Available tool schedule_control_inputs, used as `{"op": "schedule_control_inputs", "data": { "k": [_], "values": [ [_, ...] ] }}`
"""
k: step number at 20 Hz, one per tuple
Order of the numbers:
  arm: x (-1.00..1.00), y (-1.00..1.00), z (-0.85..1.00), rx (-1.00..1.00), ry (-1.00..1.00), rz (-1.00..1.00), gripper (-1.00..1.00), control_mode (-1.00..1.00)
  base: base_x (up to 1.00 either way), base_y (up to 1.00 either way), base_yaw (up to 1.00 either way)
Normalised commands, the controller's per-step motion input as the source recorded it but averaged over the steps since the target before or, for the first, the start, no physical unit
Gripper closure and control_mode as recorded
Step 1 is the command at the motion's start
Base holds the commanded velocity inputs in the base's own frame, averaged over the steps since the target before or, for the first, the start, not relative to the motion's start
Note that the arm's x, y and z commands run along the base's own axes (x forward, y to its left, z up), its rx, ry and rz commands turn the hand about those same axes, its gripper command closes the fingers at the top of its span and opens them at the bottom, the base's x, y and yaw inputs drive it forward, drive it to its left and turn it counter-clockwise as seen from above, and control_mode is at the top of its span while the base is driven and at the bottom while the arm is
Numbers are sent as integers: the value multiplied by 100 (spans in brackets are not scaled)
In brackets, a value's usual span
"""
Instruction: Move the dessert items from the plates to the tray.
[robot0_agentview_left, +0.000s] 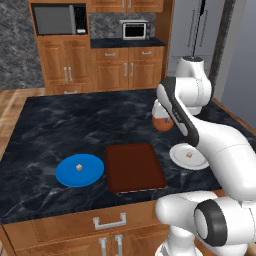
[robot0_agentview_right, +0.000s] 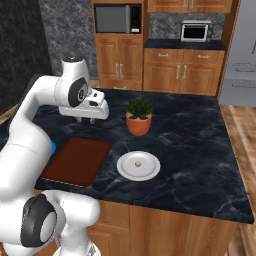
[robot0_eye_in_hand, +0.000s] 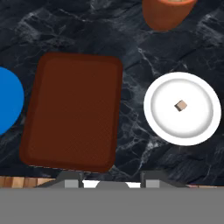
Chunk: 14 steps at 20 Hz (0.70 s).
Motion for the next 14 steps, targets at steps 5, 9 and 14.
{"op": "schedule_control_inputs", "data": {
  "k": [5, 9, 14],
  "values": [
    [0, -9, -2, -1, 3, -3, -100, -100, 0, 0, 0],
    [4, -42, -8, -4, 11, -1, -100, -100, 0, 0, 0],
    [5, -55, -7, -2, 10, -2, -100, -100, 0, 0, 0]
  ]
}}
